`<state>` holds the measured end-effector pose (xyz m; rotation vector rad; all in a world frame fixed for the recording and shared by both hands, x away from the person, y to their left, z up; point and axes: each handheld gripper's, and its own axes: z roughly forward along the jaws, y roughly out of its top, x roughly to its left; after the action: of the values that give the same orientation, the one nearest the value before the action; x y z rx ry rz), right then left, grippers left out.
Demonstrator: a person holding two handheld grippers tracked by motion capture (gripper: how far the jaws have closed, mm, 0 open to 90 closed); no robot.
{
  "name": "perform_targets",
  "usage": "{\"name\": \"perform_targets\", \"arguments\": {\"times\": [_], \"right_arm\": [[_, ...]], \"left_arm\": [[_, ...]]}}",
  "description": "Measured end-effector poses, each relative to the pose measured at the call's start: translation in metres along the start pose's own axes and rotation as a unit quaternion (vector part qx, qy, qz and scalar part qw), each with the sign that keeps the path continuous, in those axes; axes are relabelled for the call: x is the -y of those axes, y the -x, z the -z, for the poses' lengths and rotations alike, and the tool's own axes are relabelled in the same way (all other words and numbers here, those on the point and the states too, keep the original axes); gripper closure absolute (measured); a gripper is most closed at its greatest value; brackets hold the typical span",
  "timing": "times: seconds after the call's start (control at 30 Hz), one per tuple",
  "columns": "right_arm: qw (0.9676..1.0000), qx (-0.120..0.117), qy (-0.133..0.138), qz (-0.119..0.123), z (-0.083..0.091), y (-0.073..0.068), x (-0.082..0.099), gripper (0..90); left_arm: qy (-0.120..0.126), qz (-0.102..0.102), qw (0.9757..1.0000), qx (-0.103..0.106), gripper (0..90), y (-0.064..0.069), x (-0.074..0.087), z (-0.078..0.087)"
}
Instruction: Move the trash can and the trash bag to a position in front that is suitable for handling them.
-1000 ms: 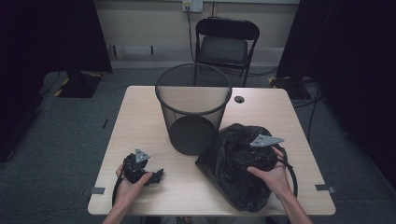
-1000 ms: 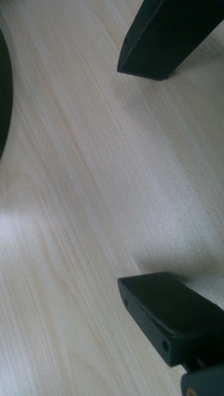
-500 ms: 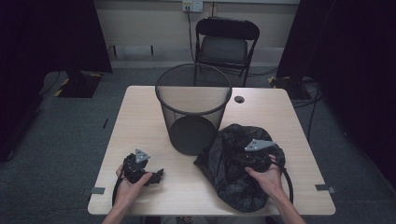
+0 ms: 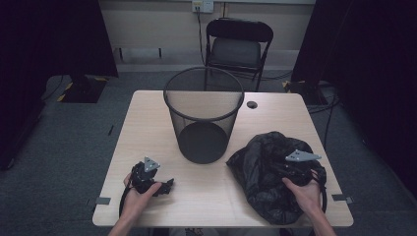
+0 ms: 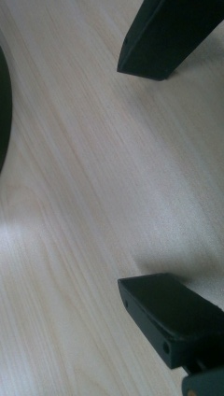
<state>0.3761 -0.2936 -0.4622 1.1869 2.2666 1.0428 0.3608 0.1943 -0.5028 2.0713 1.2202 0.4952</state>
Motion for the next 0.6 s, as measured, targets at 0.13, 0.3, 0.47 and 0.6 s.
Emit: {"name": "perform_targets", "arguments": {"times": [0.13,0.3,0.47,0.6], "right_arm": [[0.9998,0.012,0.005,-0.017,0.008,0.012,0.008,79.4],[0.9993,0.024,0.007,-0.028,0.011,0.021,0.01,78.0],[0.9988,0.024,0.015,-0.041,0.015,0.024,0.01,59.4],[0.998,0.03,0.03,-0.047,0.022,0.021,0.007,44.4]], "left_arm": [[0.0,0.0,1.0,0.0,0.0,0.0,0.0,0.0],[-0.001,-0.001,1.0,0.0,0.0,0.0,0.0,0.0],[-0.001,0.0,1.0,0.0,0.0,0.0,0.0,0.0],[-0.002,-0.003,1.0,0.0,0.0,0.0,0.0,0.001]]}}
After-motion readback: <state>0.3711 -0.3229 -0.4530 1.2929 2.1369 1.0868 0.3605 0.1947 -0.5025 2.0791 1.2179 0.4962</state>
